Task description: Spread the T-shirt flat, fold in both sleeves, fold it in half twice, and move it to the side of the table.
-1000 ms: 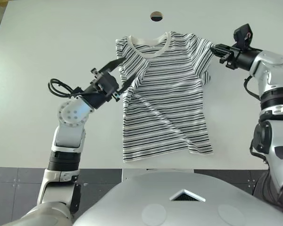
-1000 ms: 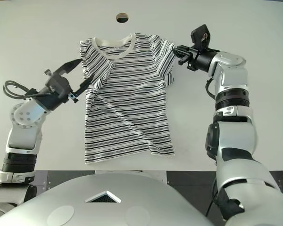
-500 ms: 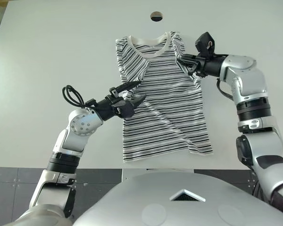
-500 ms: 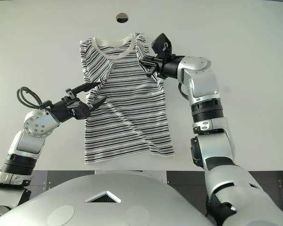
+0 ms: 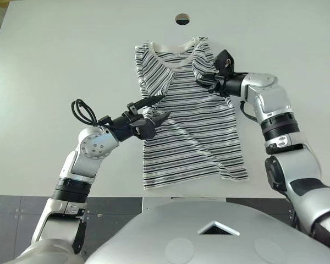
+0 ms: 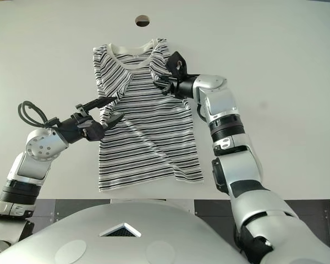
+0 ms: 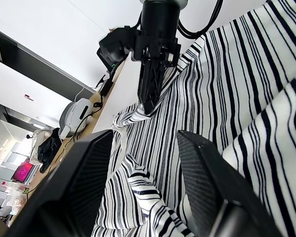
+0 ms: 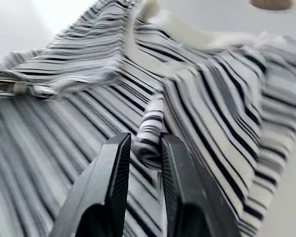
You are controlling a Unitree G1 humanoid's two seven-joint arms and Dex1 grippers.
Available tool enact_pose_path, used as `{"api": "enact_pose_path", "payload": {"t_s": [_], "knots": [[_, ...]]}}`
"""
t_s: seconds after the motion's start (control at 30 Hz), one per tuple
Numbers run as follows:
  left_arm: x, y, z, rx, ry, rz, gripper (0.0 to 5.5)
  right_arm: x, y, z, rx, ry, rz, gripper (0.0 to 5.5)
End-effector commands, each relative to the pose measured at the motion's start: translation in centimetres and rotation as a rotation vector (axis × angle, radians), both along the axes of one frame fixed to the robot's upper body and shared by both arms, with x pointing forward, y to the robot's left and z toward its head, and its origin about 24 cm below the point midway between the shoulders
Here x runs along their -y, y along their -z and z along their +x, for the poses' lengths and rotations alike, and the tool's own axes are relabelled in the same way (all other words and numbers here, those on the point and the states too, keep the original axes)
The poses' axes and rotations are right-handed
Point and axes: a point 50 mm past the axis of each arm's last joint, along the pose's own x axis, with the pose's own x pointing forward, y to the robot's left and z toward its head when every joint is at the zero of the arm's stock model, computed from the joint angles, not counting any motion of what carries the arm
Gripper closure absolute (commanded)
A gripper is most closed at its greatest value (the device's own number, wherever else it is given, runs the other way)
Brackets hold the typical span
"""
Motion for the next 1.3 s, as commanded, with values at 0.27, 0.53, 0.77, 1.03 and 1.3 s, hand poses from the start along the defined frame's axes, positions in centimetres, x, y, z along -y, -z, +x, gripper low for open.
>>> {"api": "enact_pose_path", "payload": {"t_s": [0.27, 0.53, 0.77, 1.03, 1.3], "knots": [[-0.3, -1.5, -0.6, -0.050, 0.079, -0.049, 3.10, 2.8, -3.7, -3.9, 0.070, -0.179, -0.007, 4.49], [-5.2, -1.3, -6.0, -0.074, 0.228, 0.266, 3.10, 13.0, -4.9, -12.5, 0.188, -0.410, -0.009, 4.49], [-7.7, 0.0, -11.4, -0.198, 0.391, 0.507, 3.10, 18.2, -1.8, -17.4, 0.243, -0.607, -0.364, 4.49], [-7.1, 0.5, -11.9, -0.133, 0.507, 0.616, 2.21, 17.2, 2.1, -19.6, 0.311, -0.880, -0.508, 3.66], [-4.9, 0.3, -12.8, -0.114, 0.580, 0.575, 2.21, 16.8, 3.5, -21.0, 0.387, -1.082, -0.548, 3.66]]}}
